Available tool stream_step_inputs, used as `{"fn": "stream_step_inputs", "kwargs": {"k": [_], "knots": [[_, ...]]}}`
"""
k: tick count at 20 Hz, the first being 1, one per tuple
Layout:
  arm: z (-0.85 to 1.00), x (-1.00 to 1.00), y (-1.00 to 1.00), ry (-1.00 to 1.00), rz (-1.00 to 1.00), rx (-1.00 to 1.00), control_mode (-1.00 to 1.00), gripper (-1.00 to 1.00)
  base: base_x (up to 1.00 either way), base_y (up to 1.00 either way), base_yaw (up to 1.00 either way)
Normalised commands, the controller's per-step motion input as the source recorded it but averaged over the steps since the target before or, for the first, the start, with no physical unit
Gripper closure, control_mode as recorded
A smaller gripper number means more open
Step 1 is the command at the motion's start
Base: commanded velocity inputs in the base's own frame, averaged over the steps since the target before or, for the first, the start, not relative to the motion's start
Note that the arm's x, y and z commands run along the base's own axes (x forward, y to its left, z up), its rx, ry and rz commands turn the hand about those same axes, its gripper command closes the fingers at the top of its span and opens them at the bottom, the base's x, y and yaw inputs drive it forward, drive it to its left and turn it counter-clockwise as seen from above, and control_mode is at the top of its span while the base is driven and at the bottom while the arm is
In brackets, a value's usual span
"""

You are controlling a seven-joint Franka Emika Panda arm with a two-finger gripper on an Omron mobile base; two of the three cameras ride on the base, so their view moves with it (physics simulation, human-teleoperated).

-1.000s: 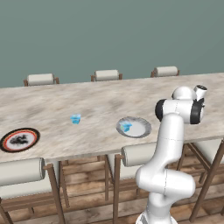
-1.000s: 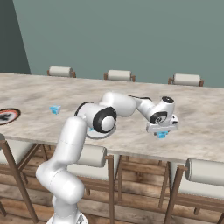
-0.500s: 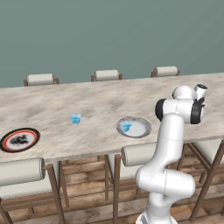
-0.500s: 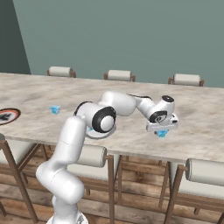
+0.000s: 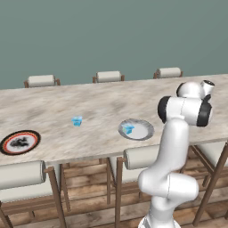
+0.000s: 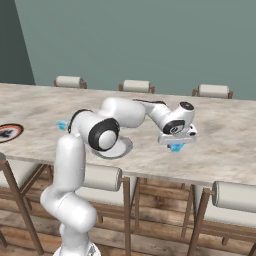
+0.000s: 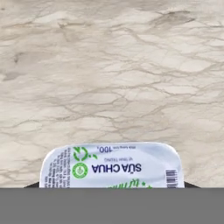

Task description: Place two yogurt containers on each plate.

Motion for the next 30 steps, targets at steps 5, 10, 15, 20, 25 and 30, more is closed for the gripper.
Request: {"fn": "stream_step_inputs", "kwargs": {"k": [5, 10, 15, 20, 25, 30], "knots": [[0.13, -0.89, 1.0, -0.05, 0.01, 0.0, -1.0, 1.0, 0.0, 0.0, 0.0], [0.16, -0.34, 1.0, -0.02, 0.06, -0.01, -1.0, 1.0, 0.0, 0.0, 0.0], [0.66, 0.24, 1.0, 0.0, 0.01, -0.01, -1.0, 1.0, 0.0, 0.0, 0.0], [0.56, 0.47, 0.69, 0.07, 0.01, 0.0, -1.0, 1.0, 0.0, 0.0, 0.0], [0.09, 0.44, 0.33, 0.14, 0.11, 0.0, -1.0, 1.0, 0.0, 0.0, 0.0], [-0.45, 0.18, 0.08, 0.12, 0.07, 0.0, -1.0, 1.0, 0.0, 0.0, 0.0]]}}
